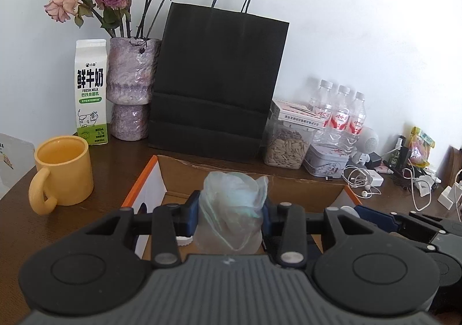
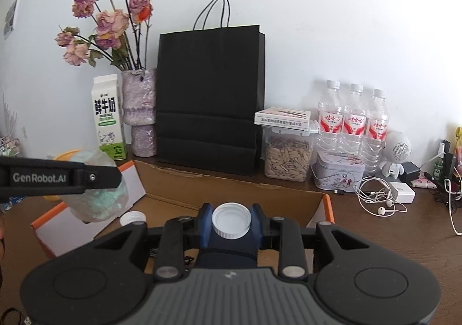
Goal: Organize objects
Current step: 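Carry the plastic bag and white cap over the cardboard box with both tools, then open the left tool to drop the bag while the right tool releases the cap into the box, then move both tools back toward the USB cable and plush sheep, then grasp the black USB cable with the left tool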
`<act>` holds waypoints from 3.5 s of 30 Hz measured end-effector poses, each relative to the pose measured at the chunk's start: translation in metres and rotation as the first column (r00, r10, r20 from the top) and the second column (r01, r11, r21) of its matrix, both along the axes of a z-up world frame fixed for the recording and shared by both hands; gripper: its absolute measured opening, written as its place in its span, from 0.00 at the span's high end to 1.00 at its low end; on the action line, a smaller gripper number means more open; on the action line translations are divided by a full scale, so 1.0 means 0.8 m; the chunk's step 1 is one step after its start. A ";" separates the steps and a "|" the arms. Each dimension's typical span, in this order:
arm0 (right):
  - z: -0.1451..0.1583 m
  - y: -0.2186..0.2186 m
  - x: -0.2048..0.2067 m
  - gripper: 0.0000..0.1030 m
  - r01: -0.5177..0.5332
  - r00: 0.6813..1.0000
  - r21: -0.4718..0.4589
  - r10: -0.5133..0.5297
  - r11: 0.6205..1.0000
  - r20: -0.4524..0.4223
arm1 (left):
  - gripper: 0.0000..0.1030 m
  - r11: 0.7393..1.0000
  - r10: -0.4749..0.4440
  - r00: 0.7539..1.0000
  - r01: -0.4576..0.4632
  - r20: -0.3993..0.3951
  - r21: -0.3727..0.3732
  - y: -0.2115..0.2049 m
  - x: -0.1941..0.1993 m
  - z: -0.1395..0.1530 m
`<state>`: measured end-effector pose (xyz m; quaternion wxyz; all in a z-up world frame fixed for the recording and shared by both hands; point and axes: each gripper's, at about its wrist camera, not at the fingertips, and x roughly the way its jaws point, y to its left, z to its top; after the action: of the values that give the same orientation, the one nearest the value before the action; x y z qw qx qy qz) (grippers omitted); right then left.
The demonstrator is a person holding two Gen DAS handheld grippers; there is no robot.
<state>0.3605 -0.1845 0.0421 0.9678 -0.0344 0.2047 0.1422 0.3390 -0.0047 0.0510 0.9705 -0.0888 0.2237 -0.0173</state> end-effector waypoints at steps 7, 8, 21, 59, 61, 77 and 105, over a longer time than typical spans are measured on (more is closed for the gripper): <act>-0.014 -0.013 0.026 0.74 0.054 0.998 -0.017 -0.055 0.998 -0.039 | 0.60 0.999 0.028 0.996 -0.025 -0.087 0.028 0.002 0.040 -0.022; -0.017 -0.013 0.028 0.74 0.054 0.997 -0.020 -0.055 0.998 -0.047 | 0.60 0.999 0.030 0.995 -0.028 -0.093 0.028 0.003 0.042 -0.025; -0.021 -0.011 0.018 0.00 0.054 0.997 -0.027 -0.055 0.998 -0.045 | 0.00 0.998 0.029 0.998 -0.027 -0.056 0.050 0.001 0.030 -0.023; 0.006 -0.029 -0.074 0.00 0.035 0.999 -0.005 -0.035 0.999 0.009 | 0.00 0.996 0.021 1.000 -0.021 -0.002 0.090 0.019 -0.065 0.006; 0.006 -0.031 -0.087 0.00 0.025 1.000 -0.006 -0.025 1.000 0.008 | 0.00 0.995 0.027 1.000 -0.027 -0.002 0.091 0.025 -0.075 0.008; -0.006 -0.035 -0.175 0.00 -0.036 0.999 -0.017 0.035 0.999 -0.011 | 0.00 0.992 0.052 0.997 -0.044 -0.061 0.118 0.065 -0.144 -0.012; -0.047 -0.058 -0.224 0.00 -0.018 0.994 -0.011 0.016 1.000 -0.107 | 0.53 0.987 -0.032 0.973 0.066 -0.228 0.144 0.050 -0.214 -0.088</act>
<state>0.1810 -0.2310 0.0045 0.9540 -0.0343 0.2567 0.1509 0.1675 0.0351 -0.0196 0.9421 -0.0112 0.3349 -0.0142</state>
